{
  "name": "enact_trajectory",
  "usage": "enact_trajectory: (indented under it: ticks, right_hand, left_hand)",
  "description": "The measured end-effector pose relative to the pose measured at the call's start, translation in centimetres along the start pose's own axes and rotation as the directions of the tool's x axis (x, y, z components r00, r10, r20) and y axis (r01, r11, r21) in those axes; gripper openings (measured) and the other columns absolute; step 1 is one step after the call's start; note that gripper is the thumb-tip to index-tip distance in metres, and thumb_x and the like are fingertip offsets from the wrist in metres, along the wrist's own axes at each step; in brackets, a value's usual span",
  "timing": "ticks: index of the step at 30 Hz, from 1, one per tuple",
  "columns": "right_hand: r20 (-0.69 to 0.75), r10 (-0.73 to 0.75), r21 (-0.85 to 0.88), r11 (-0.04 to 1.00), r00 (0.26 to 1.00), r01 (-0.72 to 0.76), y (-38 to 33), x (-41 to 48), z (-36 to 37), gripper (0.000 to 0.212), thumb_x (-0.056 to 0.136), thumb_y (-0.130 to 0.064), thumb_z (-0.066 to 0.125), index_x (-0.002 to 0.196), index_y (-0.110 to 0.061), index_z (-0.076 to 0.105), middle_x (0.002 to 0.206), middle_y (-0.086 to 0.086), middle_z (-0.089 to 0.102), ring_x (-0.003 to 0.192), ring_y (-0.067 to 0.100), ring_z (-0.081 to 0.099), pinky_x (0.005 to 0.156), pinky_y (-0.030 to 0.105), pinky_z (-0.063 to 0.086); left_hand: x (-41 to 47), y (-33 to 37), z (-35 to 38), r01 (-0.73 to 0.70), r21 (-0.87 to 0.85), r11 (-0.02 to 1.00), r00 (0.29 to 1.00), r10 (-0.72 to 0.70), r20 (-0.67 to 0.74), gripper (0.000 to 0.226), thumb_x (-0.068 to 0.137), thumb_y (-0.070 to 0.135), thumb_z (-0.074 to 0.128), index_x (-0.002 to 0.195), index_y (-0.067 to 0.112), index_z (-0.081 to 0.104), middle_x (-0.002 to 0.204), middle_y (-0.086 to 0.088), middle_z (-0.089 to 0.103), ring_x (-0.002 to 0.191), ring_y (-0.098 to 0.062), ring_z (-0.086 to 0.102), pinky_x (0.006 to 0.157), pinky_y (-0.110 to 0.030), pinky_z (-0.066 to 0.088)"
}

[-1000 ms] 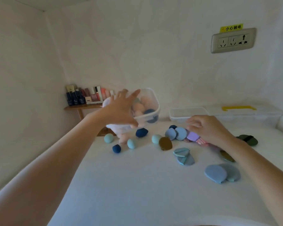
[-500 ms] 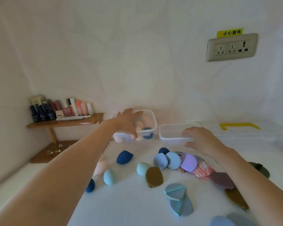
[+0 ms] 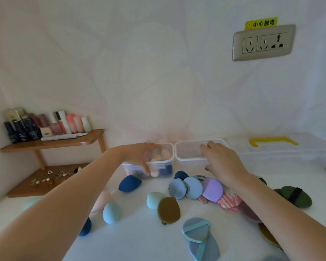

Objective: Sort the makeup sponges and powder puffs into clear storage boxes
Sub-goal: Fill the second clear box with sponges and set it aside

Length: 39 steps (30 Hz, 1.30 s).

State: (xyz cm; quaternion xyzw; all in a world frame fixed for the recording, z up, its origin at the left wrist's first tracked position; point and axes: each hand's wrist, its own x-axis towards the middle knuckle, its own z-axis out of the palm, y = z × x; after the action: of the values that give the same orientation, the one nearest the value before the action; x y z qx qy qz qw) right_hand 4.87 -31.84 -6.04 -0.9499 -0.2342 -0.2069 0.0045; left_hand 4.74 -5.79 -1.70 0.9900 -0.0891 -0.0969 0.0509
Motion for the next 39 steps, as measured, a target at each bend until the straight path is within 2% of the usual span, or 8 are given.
enact_trajectory:
  ticks: [10, 17, 22, 26, 29, 31, 34, 39]
  right_hand:
    - [-0.138, -0.054, 0.065, 0.996, 0.989, 0.064, 0.6, -0.3, -1.5, 0.021, 0.082, -0.015, 0.065, 0.099, -0.014, 0.053, 0.102, 0.000, 0.055, 0.093, 0.021, 0.052, 0.062, 0.028, 0.030]
    - [-0.333, 0.005, 0.191, 0.980, 0.943, 0.062, -0.1, -2.6, -7.7, 0.025, 0.078, -0.019, 0.073, 0.096, -0.014, 0.056, 0.096, -0.003, 0.056, 0.088, 0.020, 0.055, 0.066, 0.031, 0.041]
    - [-0.292, -0.078, 0.268, 0.950, 0.953, 0.160, -2.6, -5.5, -11.4, 0.024, 0.080, -0.022, 0.072, 0.098, -0.017, 0.057, 0.102, -0.005, 0.058, 0.093, 0.017, 0.056, 0.071, 0.028, 0.040]
    - [-0.229, -0.137, 0.320, 0.924, 0.964, 0.208, -5.2, -8.3, -14.9, 0.026, 0.078, -0.027, 0.074, 0.096, -0.021, 0.057, 0.097, -0.006, 0.062, 0.092, 0.016, 0.057, 0.078, 0.030, 0.043]
    - [-0.217, -0.165, 0.357, 0.904, 0.962, 0.236, -7.2, -10.7, -16.5, 0.027, 0.075, -0.028, 0.076, 0.094, -0.023, 0.057, 0.094, -0.009, 0.062, 0.087, 0.015, 0.057, 0.077, 0.029, 0.044]
    - [-0.215, -0.189, 0.342, 0.905, 0.958, 0.254, -8.2, -12.0, -17.0, 0.028, 0.076, -0.027, 0.076, 0.095, -0.022, 0.057, 0.094, -0.010, 0.062, 0.086, 0.014, 0.057, 0.074, 0.027, 0.044]
    - [-0.138, -0.227, 0.325, 0.909, 0.964, 0.260, -9.6, -13.9, -17.4, 0.028, 0.079, -0.026, 0.072, 0.102, -0.020, 0.057, 0.099, -0.009, 0.060, 0.078, 0.007, 0.056, 0.066, 0.015, 0.040]
    - [-0.028, -0.397, 0.108, 0.911, 0.917, 0.398, -12.9, -16.8, -17.1, 0.032, 0.087, -0.024, 0.060, 0.113, -0.014, 0.044, 0.107, 0.001, 0.060, 0.094, 0.025, 0.061, 0.074, 0.032, 0.044]
  left_hand:
    - [-1.1, 0.0, 2.5, 0.007, -0.116, 0.993, 0.989, -0.024, -0.149, 0.095, 0.076, 0.036, 0.075, 0.148, 0.033, 0.014, 0.158, 0.005, 0.010, 0.144, -0.018, 0.014, 0.115, -0.034, 0.010]
    - [-5.6, 3.6, 0.2, -0.131, -0.411, 0.902, 0.938, -0.022, -0.347, 0.113, 0.065, 0.038, 0.083, 0.149, 0.035, 0.007, 0.155, 0.006, 0.020, 0.140, -0.016, 0.025, 0.109, -0.030, 0.023]
    - [-11.8, 6.2, -1.0, -0.245, -0.554, 0.796, 0.925, 0.021, -0.379, 0.124, 0.055, 0.044, 0.083, 0.148, 0.040, 0.001, 0.155, 0.004, 0.019, 0.138, -0.014, 0.029, 0.112, -0.035, 0.028]
    - [-16.4, 6.3, -0.7, -0.267, -0.691, 0.672, 0.931, -0.005, -0.364, 0.132, 0.049, 0.052, 0.086, 0.148, 0.040, -0.002, 0.154, -0.001, 0.022, 0.126, -0.007, 0.036, 0.103, -0.026, 0.031]
    - [-18.8, 6.4, 0.5, -0.250, -0.727, 0.639, 0.917, -0.083, -0.389, 0.142, 0.041, 0.062, 0.083, 0.148, 0.035, -0.007, 0.151, 0.000, 0.027, 0.135, -0.013, 0.032, 0.111, -0.033, 0.028]
    - [-19.7, 6.2, 1.7, -0.250, -0.748, 0.615, 0.913, -0.107, -0.394, 0.142, 0.041, 0.062, 0.085, 0.149, 0.032, -0.001, 0.142, 0.009, 0.038, 0.131, -0.013, 0.039, 0.111, -0.036, 0.030]
    - [-21.2, 5.6, 4.3, -0.242, -0.743, 0.624, 0.908, -0.125, -0.401, 0.124, 0.041, 0.062, 0.087, 0.143, 0.030, 0.024, 0.127, 0.005, 0.057, 0.116, -0.017, 0.056, 0.102, -0.043, 0.043]
    - [-24.8, 5.2, 9.1, -0.333, -0.726, 0.602, 0.852, -0.138, -0.505, 0.089, 0.050, 0.057, 0.086, 0.124, 0.032, 0.043, 0.123, -0.007, 0.050, 0.111, -0.018, 0.056, 0.094, -0.038, 0.050]
